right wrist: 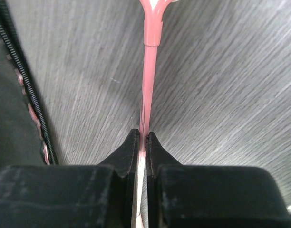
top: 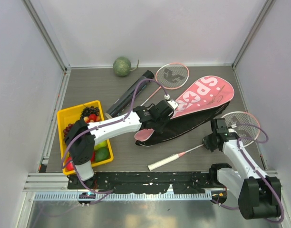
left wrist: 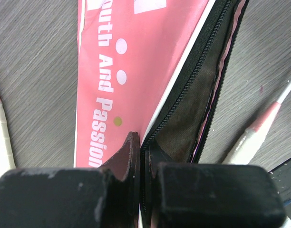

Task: Pack up the badminton gear

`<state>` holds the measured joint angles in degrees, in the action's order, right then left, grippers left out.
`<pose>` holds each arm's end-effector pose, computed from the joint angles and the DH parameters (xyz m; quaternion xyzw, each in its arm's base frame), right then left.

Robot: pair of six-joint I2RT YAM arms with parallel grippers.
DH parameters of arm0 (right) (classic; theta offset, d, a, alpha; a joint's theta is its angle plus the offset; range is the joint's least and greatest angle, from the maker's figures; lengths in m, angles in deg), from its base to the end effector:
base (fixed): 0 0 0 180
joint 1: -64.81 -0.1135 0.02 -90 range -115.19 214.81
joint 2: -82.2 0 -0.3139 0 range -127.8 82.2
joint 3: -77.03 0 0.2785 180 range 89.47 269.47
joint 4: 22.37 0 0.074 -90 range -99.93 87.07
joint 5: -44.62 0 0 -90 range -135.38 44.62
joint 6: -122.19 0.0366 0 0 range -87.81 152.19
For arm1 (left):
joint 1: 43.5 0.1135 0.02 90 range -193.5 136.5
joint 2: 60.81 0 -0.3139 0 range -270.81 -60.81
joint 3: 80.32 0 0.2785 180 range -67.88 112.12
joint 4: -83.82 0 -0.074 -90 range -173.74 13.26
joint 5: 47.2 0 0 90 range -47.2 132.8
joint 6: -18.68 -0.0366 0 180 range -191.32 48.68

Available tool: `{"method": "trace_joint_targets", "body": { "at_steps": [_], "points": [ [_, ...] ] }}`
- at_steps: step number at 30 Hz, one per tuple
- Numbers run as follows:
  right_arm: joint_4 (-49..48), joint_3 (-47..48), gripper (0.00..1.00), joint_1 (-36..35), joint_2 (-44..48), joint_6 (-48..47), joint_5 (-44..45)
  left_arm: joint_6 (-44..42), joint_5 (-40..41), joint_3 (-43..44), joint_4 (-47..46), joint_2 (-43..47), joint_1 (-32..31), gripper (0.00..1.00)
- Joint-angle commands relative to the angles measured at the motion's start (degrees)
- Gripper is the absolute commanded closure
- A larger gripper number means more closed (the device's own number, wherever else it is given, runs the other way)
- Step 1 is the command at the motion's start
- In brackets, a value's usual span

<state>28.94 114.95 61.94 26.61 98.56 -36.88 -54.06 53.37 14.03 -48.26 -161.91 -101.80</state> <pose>0.1476 0.0020 0.1851 0.5275 0.8267 0.0434 0.1911 0.2267 -0.3543 0.2991 0.3064 0.8984 -0.1157 0.2926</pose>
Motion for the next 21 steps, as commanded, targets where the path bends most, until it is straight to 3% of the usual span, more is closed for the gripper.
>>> {"method": "trace_joint_targets", "body": {
  "at_steps": [1,7,21],
  "points": [
    [-4.3,-0.6,0.94,-0.1,6.5,-6.2,1.8,1.1,2.9,0.4,-3.7,-0.1,-0.2,1.0],
    [-6.3,0.1,0.95,-0.1,9.0,-10.6,-3.1,2.8,4.1,-0.9,-5.2,-0.2,-0.2,1.0],
    [-13.3,0.8,0.95,-0.2,-2.8,-15.6,-13.1,8.1,5.0,-7.6,-14.0,2.8,-1.7,1.0]
  ]
}}
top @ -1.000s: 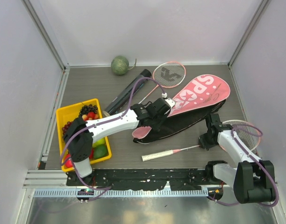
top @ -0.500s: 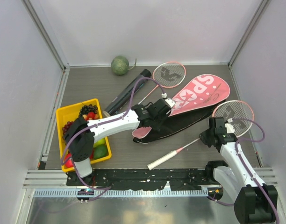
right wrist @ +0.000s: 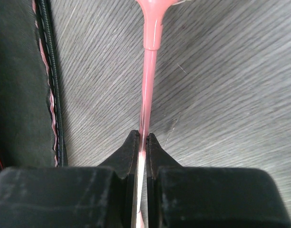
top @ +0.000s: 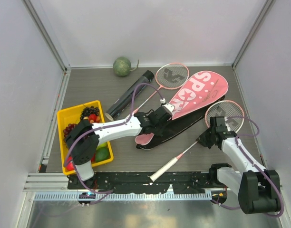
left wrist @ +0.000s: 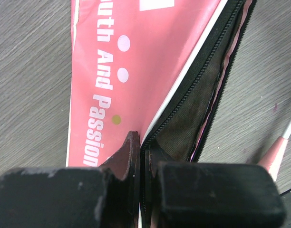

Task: Pack up the badminton gear

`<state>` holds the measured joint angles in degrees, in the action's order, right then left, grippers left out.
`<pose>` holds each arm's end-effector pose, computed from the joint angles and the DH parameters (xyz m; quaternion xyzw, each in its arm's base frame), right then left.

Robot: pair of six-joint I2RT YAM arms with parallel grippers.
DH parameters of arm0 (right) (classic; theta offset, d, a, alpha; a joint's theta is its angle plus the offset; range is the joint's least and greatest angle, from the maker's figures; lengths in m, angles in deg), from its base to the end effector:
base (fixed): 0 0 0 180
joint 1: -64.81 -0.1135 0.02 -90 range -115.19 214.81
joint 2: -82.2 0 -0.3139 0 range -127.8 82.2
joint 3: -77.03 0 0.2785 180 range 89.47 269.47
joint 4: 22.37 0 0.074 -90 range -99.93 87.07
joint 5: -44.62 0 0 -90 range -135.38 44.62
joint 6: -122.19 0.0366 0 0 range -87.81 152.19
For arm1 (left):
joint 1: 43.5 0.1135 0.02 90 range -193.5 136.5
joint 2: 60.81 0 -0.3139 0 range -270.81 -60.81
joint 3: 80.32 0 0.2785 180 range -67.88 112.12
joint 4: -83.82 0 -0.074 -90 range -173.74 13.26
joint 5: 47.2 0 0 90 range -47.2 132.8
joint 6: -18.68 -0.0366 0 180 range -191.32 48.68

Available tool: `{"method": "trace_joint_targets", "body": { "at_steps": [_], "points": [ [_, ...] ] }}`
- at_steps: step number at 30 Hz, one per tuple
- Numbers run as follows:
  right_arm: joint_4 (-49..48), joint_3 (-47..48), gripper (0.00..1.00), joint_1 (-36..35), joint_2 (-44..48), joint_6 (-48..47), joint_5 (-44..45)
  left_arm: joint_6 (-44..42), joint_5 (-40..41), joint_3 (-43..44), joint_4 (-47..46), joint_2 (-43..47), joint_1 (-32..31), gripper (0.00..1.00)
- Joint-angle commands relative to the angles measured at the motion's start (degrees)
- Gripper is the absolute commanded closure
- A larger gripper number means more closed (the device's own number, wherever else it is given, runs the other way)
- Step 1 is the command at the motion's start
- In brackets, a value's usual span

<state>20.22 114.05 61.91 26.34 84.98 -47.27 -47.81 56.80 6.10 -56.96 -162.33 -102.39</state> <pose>0.1600 0.0093 0.1863 0.4050 0.8803 0.1294 0.2107 0.2222 -0.3511 0.2596 0.2515 0.9115 -0.1130 0.3052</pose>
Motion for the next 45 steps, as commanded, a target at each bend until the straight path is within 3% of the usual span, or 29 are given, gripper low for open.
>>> {"method": "trace_joint_targets", "body": {
  "at_steps": [1,11,25,32,38,45],
  "points": [
    [-5.2,1.9,0.95,-0.3,-2.9,-2.3,-2.9,1.5,1.6,0.3,-5.6,3.2,-1.4,1.0],
    [-9.6,3.0,0.95,-0.4,-4.2,-3.3,-7.0,-1.1,0.9,-2.9,-9.5,4.0,-3.4,1.0],
    [-13.6,8.7,0.95,-0.3,-12.1,-10.8,-21.0,-5.0,2.3,-8.2,-15.2,6.2,-6.0,1.0],
    [-5.6,8.9,0.95,-0.7,-12.2,-14.5,-19.8,-6.9,5.2,-7.8,-15.8,5.1,-7.5,1.0],
    [-9.1,10.9,0.95,-0.8,-15.1,-14.8,-22.3,-11.8,10.3,-7.9,-17.3,3.6,-10.7,1.0],
    [-12.2,17.1,0.95,-0.9,-16.7,-16.8,-20.6,-11.3,13.2,-8.3,-16.9,2.4,-12.9,1.0]
  ]
}}
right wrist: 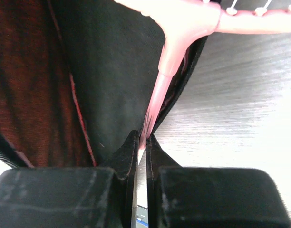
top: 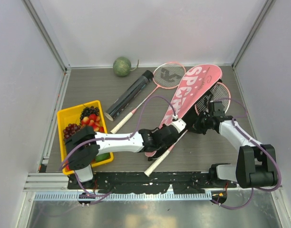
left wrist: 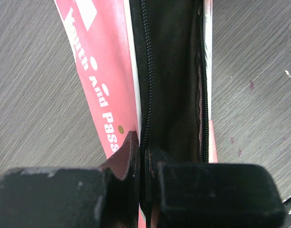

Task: Pack up the badminton gear

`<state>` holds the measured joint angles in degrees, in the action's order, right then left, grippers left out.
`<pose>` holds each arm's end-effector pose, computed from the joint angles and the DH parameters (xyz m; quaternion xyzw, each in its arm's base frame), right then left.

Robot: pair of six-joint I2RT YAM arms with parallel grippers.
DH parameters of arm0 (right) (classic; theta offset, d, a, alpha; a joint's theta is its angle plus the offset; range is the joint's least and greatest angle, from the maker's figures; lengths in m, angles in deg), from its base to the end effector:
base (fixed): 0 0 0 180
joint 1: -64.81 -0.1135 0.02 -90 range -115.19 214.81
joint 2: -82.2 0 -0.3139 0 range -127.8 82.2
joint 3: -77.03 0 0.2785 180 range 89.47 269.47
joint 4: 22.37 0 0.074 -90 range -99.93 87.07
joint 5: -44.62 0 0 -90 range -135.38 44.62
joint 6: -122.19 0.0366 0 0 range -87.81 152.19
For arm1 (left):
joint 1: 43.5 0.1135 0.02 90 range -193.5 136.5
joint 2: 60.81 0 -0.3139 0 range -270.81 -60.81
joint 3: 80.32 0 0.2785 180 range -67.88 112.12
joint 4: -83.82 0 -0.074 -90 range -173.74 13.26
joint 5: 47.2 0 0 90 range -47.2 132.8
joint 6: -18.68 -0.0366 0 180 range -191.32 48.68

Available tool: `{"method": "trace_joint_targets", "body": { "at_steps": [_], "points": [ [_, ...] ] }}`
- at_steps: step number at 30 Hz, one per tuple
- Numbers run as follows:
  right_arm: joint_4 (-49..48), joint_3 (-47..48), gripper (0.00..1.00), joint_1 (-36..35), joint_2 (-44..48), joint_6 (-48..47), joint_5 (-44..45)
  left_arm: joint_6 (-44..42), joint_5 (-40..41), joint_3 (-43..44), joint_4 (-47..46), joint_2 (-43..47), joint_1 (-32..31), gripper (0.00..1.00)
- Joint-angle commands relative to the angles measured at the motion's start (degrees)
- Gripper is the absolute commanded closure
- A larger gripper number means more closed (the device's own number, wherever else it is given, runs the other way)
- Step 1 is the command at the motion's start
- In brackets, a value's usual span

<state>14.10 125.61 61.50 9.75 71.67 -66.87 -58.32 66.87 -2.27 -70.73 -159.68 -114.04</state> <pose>0.2323 0.0269 0.2062 0.2495 0.9176 0.2595 0.1684 0.1483 -0.3750 0.2470 0.3688 0.8330 -0.0983 0.4006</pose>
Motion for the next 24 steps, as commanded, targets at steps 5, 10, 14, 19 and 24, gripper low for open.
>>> {"method": "trace_joint_targets", "body": {
  "at_steps": [5,10,14,19,24],
  "points": [
    [-6.2,6.7,0.92,-0.6,-2.9,-5.1,-1.8,-0.3,5.5,0.3,-1.4,-0.9,-1.5,1.0],
    [-0.6,7.9,0.81,-5.3,-5.6,-5.6,4.3,0.5,5.8,0.6,-1.4,-0.9,-2.0,1.0],
    [-0.6,7.1,0.76,-6.9,-6.2,-4.2,4.7,0.5,7.9,1.3,-0.6,-1.2,-2.9,1.0],
    [0.1,4.6,0.75,-7.1,-1.1,-2.4,10.1,0.4,10.2,1.5,0.7,-1.8,-3.4,1.0],
    [-2.1,3.6,0.74,-7.1,4.0,-1.3,15.3,1.2,9.4,1.6,1.1,-2.3,-3.5,1.0]
  ]
}}
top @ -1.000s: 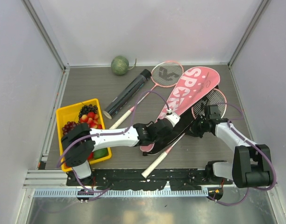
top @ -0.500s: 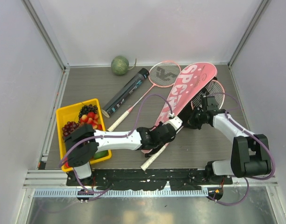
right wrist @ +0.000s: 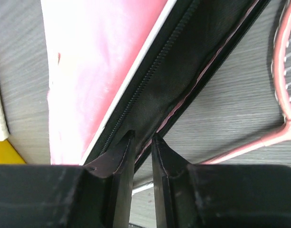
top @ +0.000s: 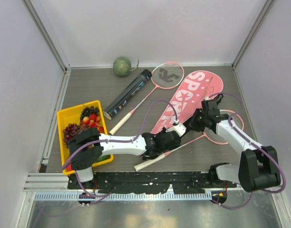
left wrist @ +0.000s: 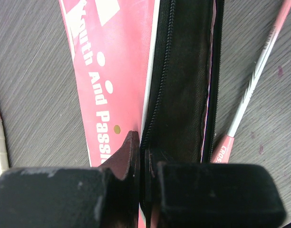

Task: Pack up the badminton gear

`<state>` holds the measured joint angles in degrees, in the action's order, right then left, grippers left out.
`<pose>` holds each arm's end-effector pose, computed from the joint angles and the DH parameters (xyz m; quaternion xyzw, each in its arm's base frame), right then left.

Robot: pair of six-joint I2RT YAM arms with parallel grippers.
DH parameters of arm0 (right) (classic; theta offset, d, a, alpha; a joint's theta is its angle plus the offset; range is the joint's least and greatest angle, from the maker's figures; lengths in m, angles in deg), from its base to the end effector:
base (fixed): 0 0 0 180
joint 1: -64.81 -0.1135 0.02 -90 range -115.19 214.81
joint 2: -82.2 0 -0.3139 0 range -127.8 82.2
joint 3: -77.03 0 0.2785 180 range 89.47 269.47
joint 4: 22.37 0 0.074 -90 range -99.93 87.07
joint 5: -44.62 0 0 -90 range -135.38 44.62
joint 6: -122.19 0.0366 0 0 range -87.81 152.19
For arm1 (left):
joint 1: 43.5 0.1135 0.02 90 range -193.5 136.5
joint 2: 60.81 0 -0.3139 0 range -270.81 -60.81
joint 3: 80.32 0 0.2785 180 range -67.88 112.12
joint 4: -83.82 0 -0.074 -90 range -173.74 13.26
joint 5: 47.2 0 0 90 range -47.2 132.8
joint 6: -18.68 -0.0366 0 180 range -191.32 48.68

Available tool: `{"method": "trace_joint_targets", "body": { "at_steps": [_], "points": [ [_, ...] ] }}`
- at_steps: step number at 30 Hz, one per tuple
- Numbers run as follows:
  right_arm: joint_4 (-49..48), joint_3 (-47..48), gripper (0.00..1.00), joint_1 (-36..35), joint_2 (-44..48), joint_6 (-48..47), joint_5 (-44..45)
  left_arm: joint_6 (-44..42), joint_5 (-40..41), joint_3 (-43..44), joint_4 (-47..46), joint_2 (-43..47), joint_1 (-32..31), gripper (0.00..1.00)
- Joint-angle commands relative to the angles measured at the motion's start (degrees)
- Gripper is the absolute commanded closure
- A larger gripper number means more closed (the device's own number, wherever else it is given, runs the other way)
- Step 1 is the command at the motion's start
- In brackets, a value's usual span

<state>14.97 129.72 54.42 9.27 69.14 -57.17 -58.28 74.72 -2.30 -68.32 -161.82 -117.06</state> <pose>0.2426 0.0521 0.2245 0.1915 0.9362 0.2018 0.2147 0.1325 -0.3807 0.2314 0.3769 0.8289 -0.0324 0.4121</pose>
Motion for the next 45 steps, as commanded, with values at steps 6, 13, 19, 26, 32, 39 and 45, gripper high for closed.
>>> {"method": "trace_joint_targets", "body": {
  "at_steps": [6,13,19,26,32,39,45],
  "points": [
    [10.1,-0.4,0.53,0.6,12.3,11.5,18.5,1.4,1.9,1.4,-1.4,0.2,-0.5,1.0],
    [13.3,-7.8,0.48,2.7,22.9,21.8,24.6,1.3,2.4,-0.2,-2.8,0.5,-0.5,1.0],
    [11.0,-9.6,0.48,2.8,15.3,22.7,23.8,2.2,3.4,-2.4,-3.9,0.8,-0.5,1.0],
    [5.7,-10.6,0.53,3.0,6.5,23.3,24.1,3.1,3.3,-4.1,-4.9,2.0,-0.5,1.0],
    [4.8,-9.8,0.56,3.1,3.4,24.0,25.4,3.5,3.7,-4.8,-5.5,3.2,-0.5,1.0],
    [2.0,-8.1,0.95,3.1,0.6,16.7,23.2,2.7,4.8,-4.1,-5.2,3.2,-0.4,1.0],
    [-0.3,-7.6,0.95,3.1,4.4,4.9,20.3,2.3,7.2,-2.2,-2.7,2.0,-0.4,1.0]
  ]
}}
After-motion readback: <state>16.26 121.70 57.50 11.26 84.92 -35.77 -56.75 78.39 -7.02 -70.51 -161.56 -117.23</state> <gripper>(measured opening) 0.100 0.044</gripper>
